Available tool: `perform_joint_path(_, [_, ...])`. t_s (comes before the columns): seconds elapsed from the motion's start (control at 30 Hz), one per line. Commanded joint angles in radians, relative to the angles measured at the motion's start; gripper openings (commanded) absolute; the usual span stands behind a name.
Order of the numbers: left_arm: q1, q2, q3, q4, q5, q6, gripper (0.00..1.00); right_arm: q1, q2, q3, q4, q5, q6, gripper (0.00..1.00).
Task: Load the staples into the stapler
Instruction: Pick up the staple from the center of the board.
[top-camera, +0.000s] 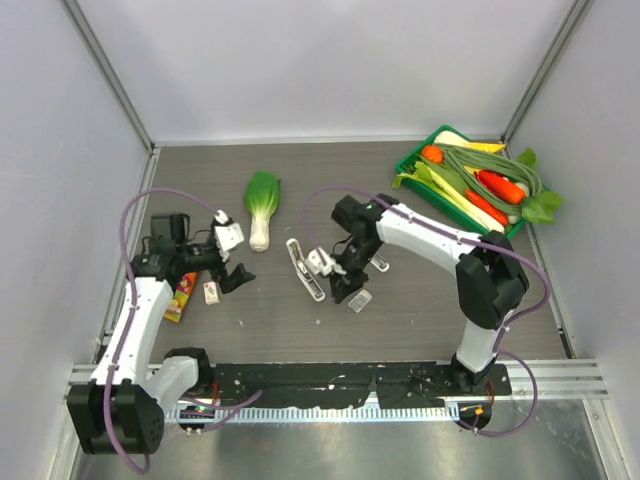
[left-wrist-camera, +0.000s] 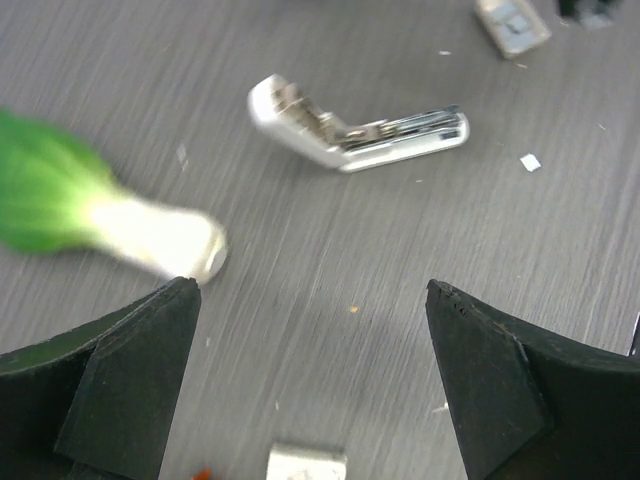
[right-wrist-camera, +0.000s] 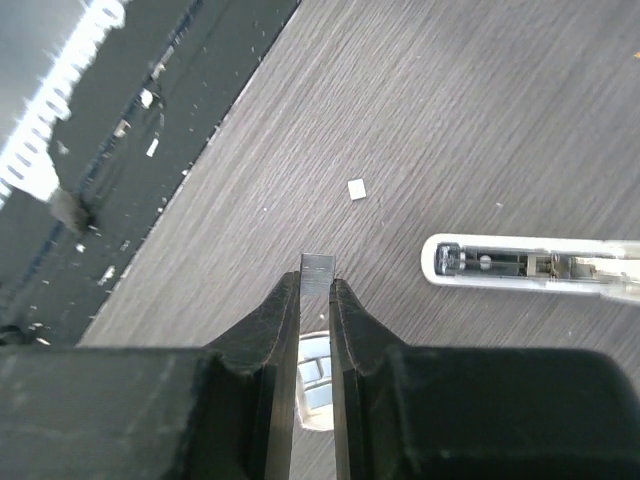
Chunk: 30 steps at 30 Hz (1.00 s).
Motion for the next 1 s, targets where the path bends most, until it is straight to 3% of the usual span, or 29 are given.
perform_joint_path(0.0, [-0.161,0.052,0.048,0.013,0.096,0.359,1.00,-0.145,0.050,0.067,-0.323,-0.323,-0.146,0.18])
perform_joint_path(0.13, [-0.282,0.094,0.068,0.012,0.120,0.511,0.97,-0.219,0.132,0.100,-0.407,-0.423,-0.193,0.18])
perform_joint_path(0.27, [-0.379,0.155,0.138,-0.020,0.156,0.542,0.92,-0.250,0.158,0.083,-0.407,-0.431,-0.199,0.18])
perform_joint_path(0.37, [-0.486,0.200,0.181,-0.074,0.110,0.584,0.88,-0.273,0.166,0.087,-0.407,-0.449,-0.190,0.18])
perform_joint_path(0.53, [-0.667,0.278,0.220,-0.048,-0.019,0.529,0.80,-0.285,0.166,0.092,-0.407,-0.470,-0.173,0.19])
perform_joint_path(0.97, [-0.778,0.450,0.338,-0.008,-0.090,0.420,0.68,-0.296,0.170,0.086,-0.406,-0.507,-0.153,0.20])
